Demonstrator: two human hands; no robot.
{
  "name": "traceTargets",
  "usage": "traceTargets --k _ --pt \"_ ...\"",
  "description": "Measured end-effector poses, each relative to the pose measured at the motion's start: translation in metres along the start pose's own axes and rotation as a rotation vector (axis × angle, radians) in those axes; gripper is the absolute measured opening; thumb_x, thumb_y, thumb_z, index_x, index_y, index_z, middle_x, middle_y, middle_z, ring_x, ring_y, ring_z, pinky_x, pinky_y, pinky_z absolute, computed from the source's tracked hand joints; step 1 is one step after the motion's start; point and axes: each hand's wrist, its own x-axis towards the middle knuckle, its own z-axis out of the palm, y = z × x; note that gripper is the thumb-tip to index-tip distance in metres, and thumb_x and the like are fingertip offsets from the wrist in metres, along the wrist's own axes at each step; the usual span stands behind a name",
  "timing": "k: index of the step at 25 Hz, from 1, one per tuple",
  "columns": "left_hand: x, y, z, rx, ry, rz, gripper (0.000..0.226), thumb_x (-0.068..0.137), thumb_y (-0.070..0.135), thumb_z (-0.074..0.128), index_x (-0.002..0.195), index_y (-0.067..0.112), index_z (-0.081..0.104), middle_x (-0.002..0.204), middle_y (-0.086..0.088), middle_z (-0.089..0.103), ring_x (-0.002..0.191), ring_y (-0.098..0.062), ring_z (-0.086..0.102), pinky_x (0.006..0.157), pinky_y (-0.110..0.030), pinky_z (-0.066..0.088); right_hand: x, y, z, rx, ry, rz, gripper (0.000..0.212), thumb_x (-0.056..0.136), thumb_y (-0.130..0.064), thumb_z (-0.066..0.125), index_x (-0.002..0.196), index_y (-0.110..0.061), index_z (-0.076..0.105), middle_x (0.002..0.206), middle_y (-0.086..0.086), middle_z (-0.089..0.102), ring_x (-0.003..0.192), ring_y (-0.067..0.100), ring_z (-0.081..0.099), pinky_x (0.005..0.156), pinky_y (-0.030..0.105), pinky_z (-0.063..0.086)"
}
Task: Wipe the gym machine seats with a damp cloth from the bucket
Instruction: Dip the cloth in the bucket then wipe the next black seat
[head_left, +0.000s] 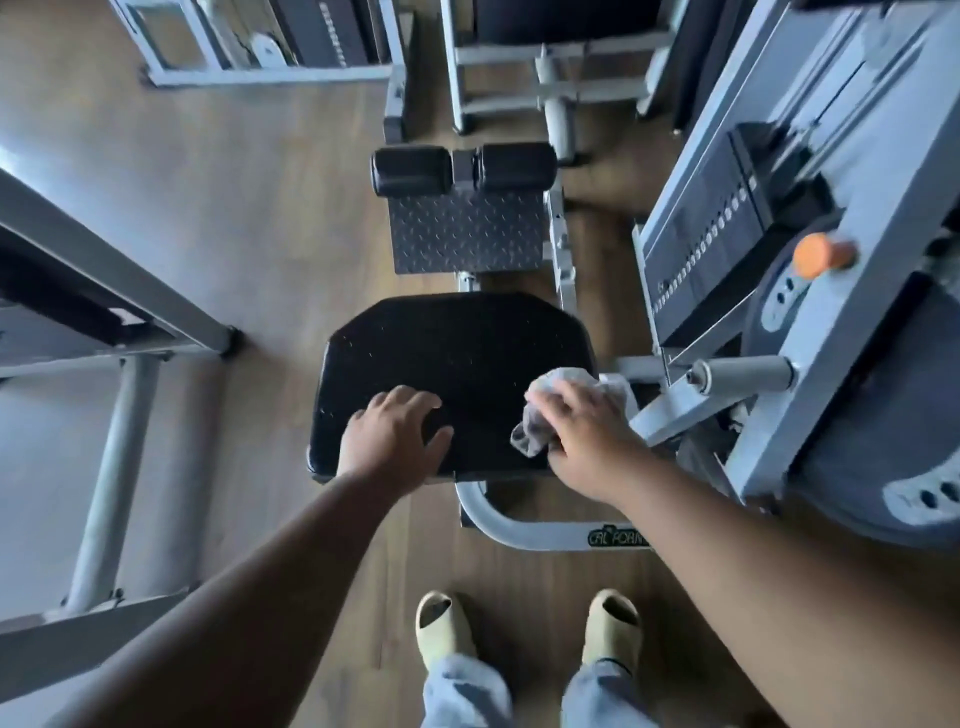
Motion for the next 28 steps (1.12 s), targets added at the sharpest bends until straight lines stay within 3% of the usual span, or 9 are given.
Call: traceTargets --k 2,5,7,9,12,16,19,23,28 --pt "0.002 -0.009 0.026 0.012 0.065 -0.063 0.042 0.081 0.053 0.064 0.116 0.03 0.065 0.116 0.006 0.061 0.107 -0.025 0.057 0.088 -0.042 0.046 0.0 0.009 0.036 0.108 -0.142 0.043 0.057 0.084 -0.038 0.056 0.138 -0.027 0.041 0.152 0.005 0.027 0.142 0.031 0.024 0.114 0.052 0.025" --pt "-0.016 -0.012 0.058 0.015 0.137 -0.193 0.049 0.078 0.059 0.058 0.117 0.03 0.063 0.119 0.006 0.058 0.11 -0.025 0.054 0.091 -0.045 0.045 0.001 0.016 0.062 0.231 0.129 0.116 0.053 0.08 -0.053 0.059 0.122 -0.022 0.05 0.136 0.003 0.042 0.13 0.029 0.039 0.106 0.047 0.036" --pt "-0.025 -0.006 0.075 0.046 0.144 -0.235 0.053 0.077 0.063 0.056 0.118 0.031 0.063 0.123 0.007 0.056 0.115 -0.025 0.051 0.093 -0.046 0.043 0.019 0.016 0.064 0.188 0.175 0.222 0.074 0.077 -0.072 0.043 0.137 -0.028 0.037 0.154 0.009 0.028 0.143 0.031 0.023 0.117 0.051 0.018" --pt "-0.026 -0.002 0.082 0.079 0.142 -0.25 0.055 0.075 0.066 0.056 0.118 0.032 0.062 0.123 0.007 0.055 0.116 -0.025 0.049 0.092 -0.047 0.042 0.043 0.017 0.061 0.153 0.067 0.348 0.094 0.075 -0.086 0.025 0.151 -0.031 0.016 0.165 0.01 0.003 0.15 0.032 0.001 0.119 0.052 0.0" --pt "-0.018 0.002 0.081 0.143 0.122 -0.235 0.055 0.073 0.068 0.055 0.114 0.031 0.06 0.114 0.007 0.054 0.109 -0.026 0.05 0.083 -0.046 0.044 0.061 0.009 0.065 0.059 -0.061 0.365 0.092 0.085 -0.078 0.023 0.156 -0.022 0.006 0.165 0.014 -0.005 0.15 0.037 -0.006 0.121 0.053 -0.003" --pt "-0.017 0.005 0.079 0.166 0.11 -0.225 0.051 0.073 0.065 0.062 0.109 0.029 0.062 0.107 0.006 0.055 0.103 -0.026 0.052 0.076 -0.044 0.046 0.03 0.014 0.083 -0.154 -0.061 0.007 0.083 0.09 -0.066 0.023 0.157 -0.022 0.004 0.166 0.009 -0.003 0.151 0.035 -0.008 0.121 0.05 -0.005" --pt "-0.015 0.005 0.078 0.177 0.092 -0.235 0.05 0.075 0.065 0.06 0.108 0.029 0.061 0.106 0.005 0.055 0.102 -0.027 0.051 0.076 -0.043 0.045 0.042 0.041 0.075 -0.169 -0.064 0.077 0.078 0.09 -0.065 0.013 0.157 -0.027 0.003 0.167 0.003 -0.003 0.152 0.028 -0.006 0.122 0.048 -0.004" --pt "-0.016 -0.001 0.083 0.181 0.096 -0.208 0.054 0.076 0.067 0.052 0.115 0.031 0.055 0.114 0.005 0.049 0.108 -0.026 0.046 0.085 -0.046 0.042 0.086 0.021 0.075 -0.061 -0.05 0.258 0.079 0.091 -0.066 0.022 0.157 -0.025 0.004 0.166 0.007 -0.006 0.151 0.032 -0.011 0.12 0.05 -0.011" --pt "-0.011 -0.016 0.09 0.152 0.079 -0.115 0.064 0.078 0.069 0.051 0.13 0.033 0.051 0.141 0.0 0.043 0.131 -0.025 0.038 0.103 -0.048 0.031 0.056 0.036 0.08 -0.131 -0.033 -0.003 0.077 0.089 -0.064 0.012 0.157 -0.029 0.006 0.167 0.001 0.0 0.152 0.025 -0.007 0.122 0.045 -0.008"
